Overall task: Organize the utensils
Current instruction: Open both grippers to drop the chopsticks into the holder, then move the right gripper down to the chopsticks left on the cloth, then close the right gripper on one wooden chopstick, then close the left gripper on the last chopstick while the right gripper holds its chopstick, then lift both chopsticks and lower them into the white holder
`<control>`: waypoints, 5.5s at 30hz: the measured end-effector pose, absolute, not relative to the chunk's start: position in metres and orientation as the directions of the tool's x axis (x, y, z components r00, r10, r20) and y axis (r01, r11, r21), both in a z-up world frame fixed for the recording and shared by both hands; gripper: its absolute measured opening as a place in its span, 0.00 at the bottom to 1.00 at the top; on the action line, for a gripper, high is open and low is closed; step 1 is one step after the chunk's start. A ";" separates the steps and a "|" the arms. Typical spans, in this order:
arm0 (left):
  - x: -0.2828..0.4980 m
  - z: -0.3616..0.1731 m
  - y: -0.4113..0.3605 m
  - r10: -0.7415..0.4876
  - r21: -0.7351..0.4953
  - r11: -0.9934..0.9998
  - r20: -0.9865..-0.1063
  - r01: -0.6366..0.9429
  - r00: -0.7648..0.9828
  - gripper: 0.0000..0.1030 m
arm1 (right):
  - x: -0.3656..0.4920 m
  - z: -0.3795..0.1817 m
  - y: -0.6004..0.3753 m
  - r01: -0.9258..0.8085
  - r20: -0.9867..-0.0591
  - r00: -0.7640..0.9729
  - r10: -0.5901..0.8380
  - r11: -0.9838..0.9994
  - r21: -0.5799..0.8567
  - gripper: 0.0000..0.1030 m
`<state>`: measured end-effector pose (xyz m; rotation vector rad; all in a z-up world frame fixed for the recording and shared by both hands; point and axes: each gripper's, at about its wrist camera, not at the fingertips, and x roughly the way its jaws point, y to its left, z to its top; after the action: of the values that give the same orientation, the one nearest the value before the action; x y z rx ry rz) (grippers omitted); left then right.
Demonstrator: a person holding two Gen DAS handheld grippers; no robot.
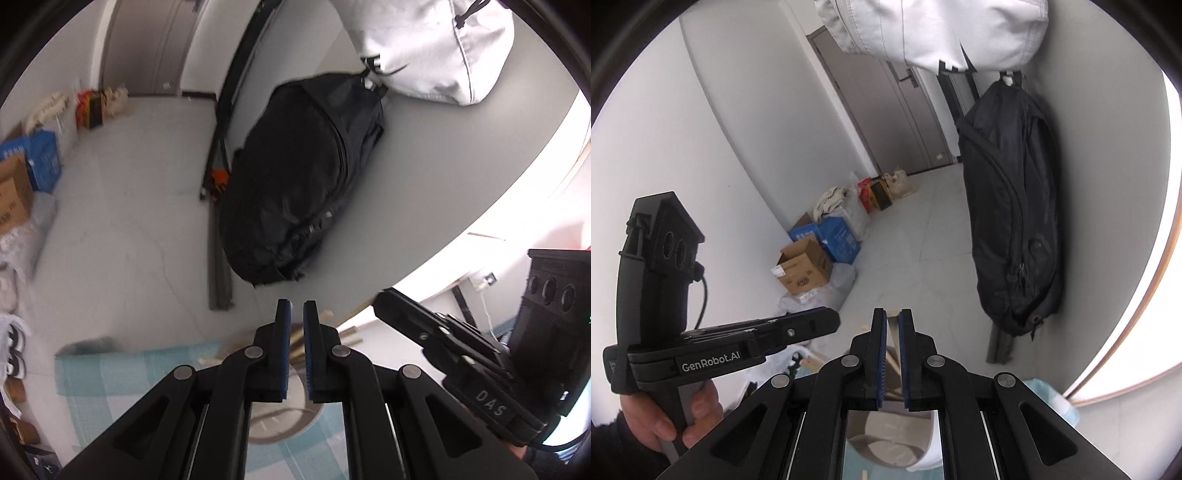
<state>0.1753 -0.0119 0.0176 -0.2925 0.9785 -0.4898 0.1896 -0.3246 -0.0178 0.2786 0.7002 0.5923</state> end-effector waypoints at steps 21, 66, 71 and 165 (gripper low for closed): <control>0.108 0.067 0.017 -0.369 -0.343 0.923 -0.651 0.176 0.664 0.53 | 0.132 0.008 -0.347 -0.415 -0.445 0.657 0.609 0.784 0.461 0.47; 0.024 -0.063 0.090 -0.182 -0.311 0.948 -0.704 -0.068 0.686 0.87 | 0.054 -0.118 -0.263 -0.490 -0.744 0.457 0.487 0.836 0.246 0.62; 0.021 -0.071 0.107 -0.188 -0.344 0.933 -0.715 -0.104 0.674 0.87 | 0.068 -0.160 -0.230 -0.517 -0.842 0.312 0.440 0.822 0.238 0.39; 0.060 -0.126 -0.028 -0.137 -0.130 0.990 -0.891 0.045 0.433 0.02 | 0.048 -0.090 -0.387 -0.277 -0.369 0.792 0.486 0.825 0.493 0.05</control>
<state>0.0597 -0.0278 -0.1261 -0.0911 1.1174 -0.1136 0.0481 -0.3869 -0.0905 0.4350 0.5079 0.4243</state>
